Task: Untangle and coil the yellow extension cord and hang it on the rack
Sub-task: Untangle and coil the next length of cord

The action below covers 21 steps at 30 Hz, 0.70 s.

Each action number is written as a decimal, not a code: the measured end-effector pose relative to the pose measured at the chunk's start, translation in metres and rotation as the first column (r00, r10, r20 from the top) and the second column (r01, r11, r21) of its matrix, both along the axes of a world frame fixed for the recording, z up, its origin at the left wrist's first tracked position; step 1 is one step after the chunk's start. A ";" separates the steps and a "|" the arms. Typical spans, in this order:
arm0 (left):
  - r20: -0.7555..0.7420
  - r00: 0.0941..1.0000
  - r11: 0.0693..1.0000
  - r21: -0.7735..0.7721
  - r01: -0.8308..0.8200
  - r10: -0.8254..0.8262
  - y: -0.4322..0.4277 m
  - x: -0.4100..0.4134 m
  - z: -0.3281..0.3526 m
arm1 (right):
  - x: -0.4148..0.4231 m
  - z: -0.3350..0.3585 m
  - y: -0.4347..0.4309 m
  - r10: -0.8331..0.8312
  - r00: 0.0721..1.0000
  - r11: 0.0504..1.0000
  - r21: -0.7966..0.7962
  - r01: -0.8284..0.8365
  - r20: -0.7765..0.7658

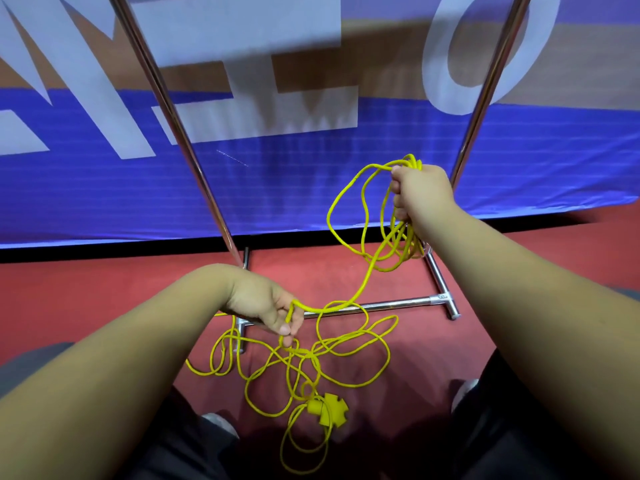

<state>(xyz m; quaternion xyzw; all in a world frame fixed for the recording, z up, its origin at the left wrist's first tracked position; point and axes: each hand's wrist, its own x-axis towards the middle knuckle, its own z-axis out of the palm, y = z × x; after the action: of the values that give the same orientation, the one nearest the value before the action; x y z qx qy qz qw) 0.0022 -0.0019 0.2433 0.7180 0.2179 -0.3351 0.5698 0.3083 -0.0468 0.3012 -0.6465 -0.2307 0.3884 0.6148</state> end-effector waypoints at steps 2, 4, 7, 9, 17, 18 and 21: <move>0.053 0.998 0.990 0.135 -0.047 0.040 0.000 0.001 0.001 | 0.000 0.000 0.001 0.000 1.000 1.000 -0.005 0.000 0.000; 0.095 0.987 0.932 0.328 -0.154 0.129 0.005 0.006 0.007 | 0.000 0.001 0.001 0.007 1.000 1.000 -0.012 -0.007 -0.009; 0.063 0.993 0.629 0.769 -0.113 0.101 0.016 0.016 0.021 | -0.002 0.004 -0.001 0.049 0.999 0.999 -0.016 -0.049 -0.017; 0.021 0.993 0.303 0.951 -0.056 0.119 0.024 0.017 0.034 | -0.004 0.006 -0.004 0.108 0.994 0.994 -0.017 -0.109 -0.020; 0.326 0.933 -0.147 0.941 -0.305 0.150 0.073 -0.015 0.062 | -0.009 0.005 -0.010 0.299 0.950 0.951 -0.113 -0.289 0.091; 0.316 0.946 -0.079 0.947 -0.311 0.069 0.073 -0.015 0.062 | -0.010 0.004 -0.010 0.298 0.950 0.950 -0.121 -0.286 0.097; 0.357 0.925 0.236 0.917 -0.321 -0.128 0.058 -0.007 0.057 | -0.010 0.003 -0.010 0.287 0.952 0.954 -0.123 -0.274 0.103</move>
<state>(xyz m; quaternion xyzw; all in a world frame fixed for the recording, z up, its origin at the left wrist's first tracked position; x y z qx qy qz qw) -0.0045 0.0564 0.3004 0.9468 0.3140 0.0446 0.0551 0.2982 -0.0572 0.3045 -0.6615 -0.3353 0.4442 0.5027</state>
